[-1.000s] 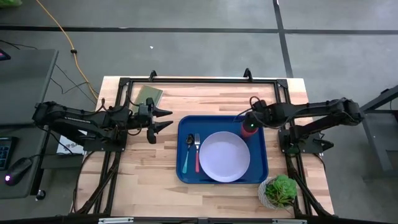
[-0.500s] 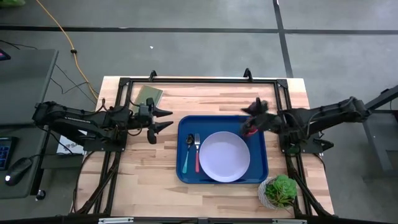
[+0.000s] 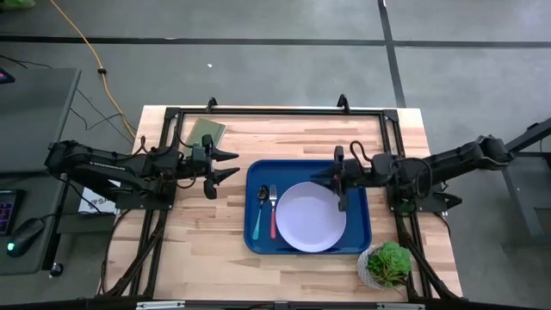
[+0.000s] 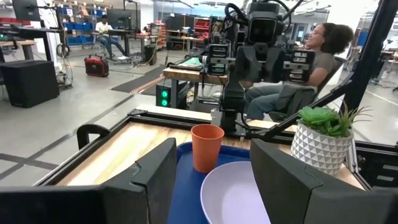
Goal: Pick and place plate/cup/fork/spoon on tray
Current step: Return to Home Position
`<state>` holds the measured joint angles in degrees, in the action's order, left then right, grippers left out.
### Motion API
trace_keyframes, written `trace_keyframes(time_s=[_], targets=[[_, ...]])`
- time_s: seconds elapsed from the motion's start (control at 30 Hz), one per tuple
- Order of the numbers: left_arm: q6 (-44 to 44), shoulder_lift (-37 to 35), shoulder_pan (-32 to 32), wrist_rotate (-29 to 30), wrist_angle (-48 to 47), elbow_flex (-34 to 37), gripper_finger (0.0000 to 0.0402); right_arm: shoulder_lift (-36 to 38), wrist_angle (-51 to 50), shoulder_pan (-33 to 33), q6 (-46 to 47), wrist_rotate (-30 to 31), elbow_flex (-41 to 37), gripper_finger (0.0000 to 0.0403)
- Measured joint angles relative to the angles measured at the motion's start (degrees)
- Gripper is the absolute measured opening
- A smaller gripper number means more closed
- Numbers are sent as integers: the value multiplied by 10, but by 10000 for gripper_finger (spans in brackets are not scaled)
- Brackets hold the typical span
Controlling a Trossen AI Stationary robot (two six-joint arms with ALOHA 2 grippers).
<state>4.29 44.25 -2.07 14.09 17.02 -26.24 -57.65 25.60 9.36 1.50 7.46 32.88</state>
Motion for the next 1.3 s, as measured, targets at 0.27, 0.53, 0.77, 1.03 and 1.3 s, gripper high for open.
trace_keyframes(time_s=[0.27, 0.53, 0.77, 1.03, 1.3], targets=[[14, 0, 0, -6, 0, 0, 186, 0, -19, -18, -3, 0, 0, 3], [-3, -36, 0, -69, -90, -42, 186, 0, -59, -28, -3, 0, 0, 1], [0, -123, 39, -51, -210, -45, 115, 0, -70, -28, 1, 2, 0, 0], [-19, -224, 91, 25, -129, 80, 12, 0, -78, -28, 0, 3, 0, 0], [-13, -266, 47, -33, -48, 181, 1, 0, -81, -28, 0, 10, 0, 0]])
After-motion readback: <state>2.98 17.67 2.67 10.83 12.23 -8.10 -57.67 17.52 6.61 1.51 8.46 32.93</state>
